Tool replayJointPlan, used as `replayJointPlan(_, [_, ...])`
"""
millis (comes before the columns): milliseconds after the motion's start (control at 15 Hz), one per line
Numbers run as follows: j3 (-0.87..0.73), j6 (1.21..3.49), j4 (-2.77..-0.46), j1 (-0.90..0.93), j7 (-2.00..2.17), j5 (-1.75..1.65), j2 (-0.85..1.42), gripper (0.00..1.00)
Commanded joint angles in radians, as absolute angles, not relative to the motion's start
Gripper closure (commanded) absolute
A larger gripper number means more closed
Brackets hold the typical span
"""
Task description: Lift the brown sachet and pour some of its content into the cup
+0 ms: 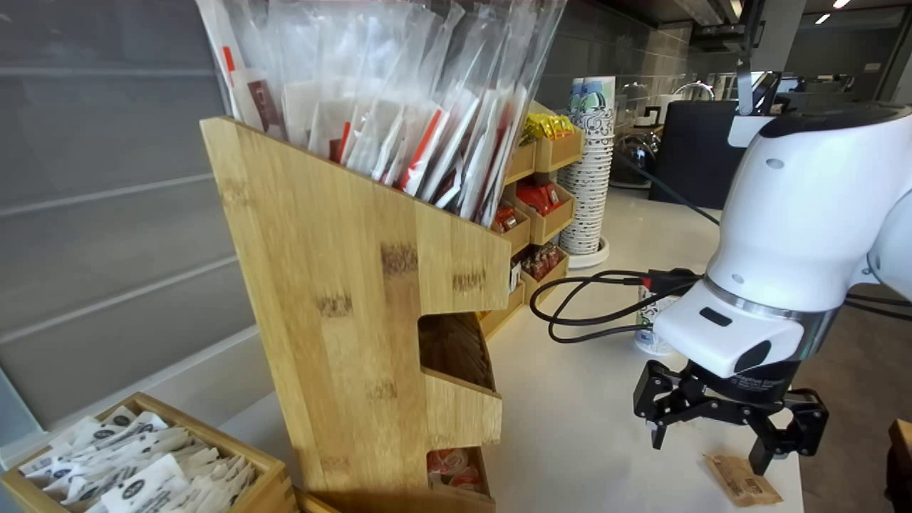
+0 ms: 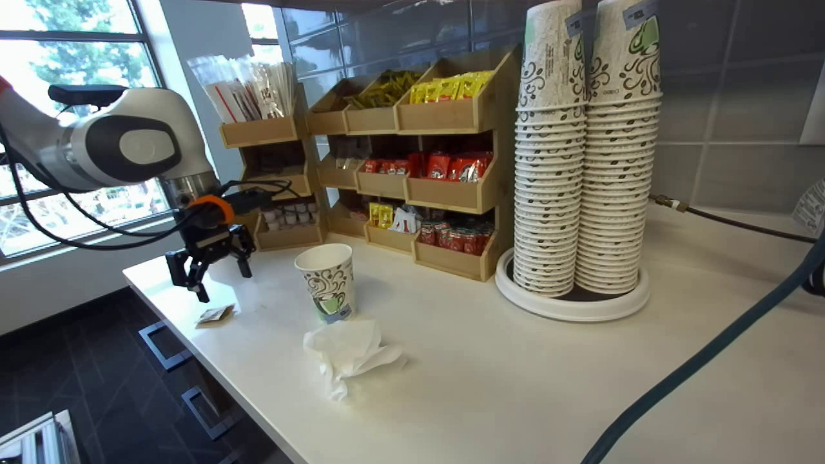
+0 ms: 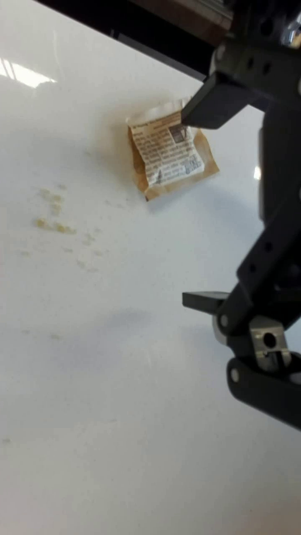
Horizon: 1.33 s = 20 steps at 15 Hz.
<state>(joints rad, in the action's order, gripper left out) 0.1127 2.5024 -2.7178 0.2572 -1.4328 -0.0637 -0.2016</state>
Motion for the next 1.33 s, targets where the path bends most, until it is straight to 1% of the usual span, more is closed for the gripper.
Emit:
replayJointPlan(0, [0.101,2.508,-2.742,0.261,-1.493,-0.047,-0.213,0.0])
replayJointPlan(200, [0.096,2.524,-2.753,0.262,-1.532,-0.039,-0.206,0.0])
replayJointPlan(267, [0.095,2.526,-2.757,0.26,-1.54,-0.042,-0.206,0.04])
replayJointPlan(333, [0.092,2.53,-2.762,0.261,-1.554,-0.038,-0.205,0.13])
replayJointPlan(467, [0.091,2.524,-2.746,0.261,-1.568,-0.036,-0.186,0.19])
replayJointPlan(600, [0.093,2.526,-2.746,0.263,-1.581,-0.03,-0.182,0.34])
replayJointPlan(667, [0.094,2.526,-2.746,0.262,-1.585,-0.031,-0.18,0.45])
replayJointPlan(800, [0.094,2.525,-2.746,0.26,-1.591,-0.032,-0.178,0.58])
replayJointPlan(1133, [0.092,2.521,-2.745,0.258,-1.609,-0.028,-0.175,0.95])
replayJointPlan(1267, [0.092,2.519,-2.744,0.257,-1.613,-0.027,-0.176,1.0])
